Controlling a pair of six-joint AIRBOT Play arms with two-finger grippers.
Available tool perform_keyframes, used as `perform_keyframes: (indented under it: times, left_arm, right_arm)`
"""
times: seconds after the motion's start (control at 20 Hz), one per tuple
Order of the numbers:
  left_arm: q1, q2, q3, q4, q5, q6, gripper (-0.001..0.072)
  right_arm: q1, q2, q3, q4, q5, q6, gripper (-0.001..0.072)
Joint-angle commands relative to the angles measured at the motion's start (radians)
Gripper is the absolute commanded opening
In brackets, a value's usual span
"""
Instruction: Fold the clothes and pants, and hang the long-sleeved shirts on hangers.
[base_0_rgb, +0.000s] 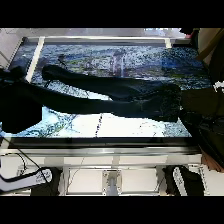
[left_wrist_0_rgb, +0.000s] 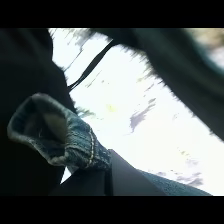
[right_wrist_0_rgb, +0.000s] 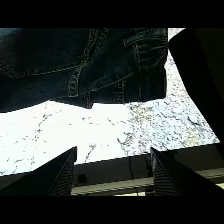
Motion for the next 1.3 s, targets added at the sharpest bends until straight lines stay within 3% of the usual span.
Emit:
perform_keyframes:
  times: [0.0, 0.3, 0.55, 0.6, 0.65, 0.7, 0.9, 0.95, 1.05, 1.15, 1.25]
  left_arm:
    - [-0.052, -0.185, 0.1, 0.066, -0.032, -0.053, 0.0008]
    - [-0.058, -0.562, 0.559, 0.059, 0.065, -0.219, 0.0009]
    - [-0.035, -0.71, 0.605, 0.062, 0.011, -0.221, 0.0017]
    - [-0.035, -0.717, 0.605, 0.056, 0.004, -0.216, 0.013]
    - [-0.035, -0.713, 0.605, 0.038, 0.01, -0.192, 0.0609]
    - [-0.035, -0.701, 0.605, 0.019, 0.026, -0.183, 0.0709]
    - [-0.015, -0.57, 0.605, 0.006, 0.081, -0.187, 0.071]
    - [-0.006, -0.522, 0.605, 0.006, 0.077, -0.18, 0.071]
    - [0.016, -0.402, 0.589, 0.012, 0.056, -0.1, 0.071]
    - [0.039, -0.29, 0.559, 0.065, 0.001, -0.077, 0.071]
    - [0.056, -0.191, 0.52, 0.146, -0.07, -0.077, 0.0709]
  right_arm:
    - [0.0, 0.0, 0.0, 0.008, -0.008, 0.002, 0.0517]
    - [0.0, -0.009, 0.0, 0.008, -0.094, 0.051, 0.0517]
    - [0.0, -0.092, -0.001, 0.015, -0.114, 0.079, 0.0518]
    - [0.0, -0.113, -0.001, 0.022, -0.101, 0.078, 0.0519]
    - [0.0, -0.129, -0.002, 0.025, -0.095, 0.078, 0.052]
    - [0.0, -0.139, -0.003, 0.024, -0.1, 0.078, 0.052]
    - [-0.035, -0.117, -0.039, -0.038, -0.121, 0.082, 0.0525]
    - [-0.07, -0.099, -0.08, -0.03, -0.122, 0.086, 0.056]
    - [-0.166, -0.043, -0.208, 0.011, -0.15, 0.087, 0.056]
    - [-0.274, -0.01, -0.332, 0.096, -0.208, 0.055, 0.0559]
    - [-0.39, -0.062, -0.395, 0.298, -0.246, -0.074, 0.0557]
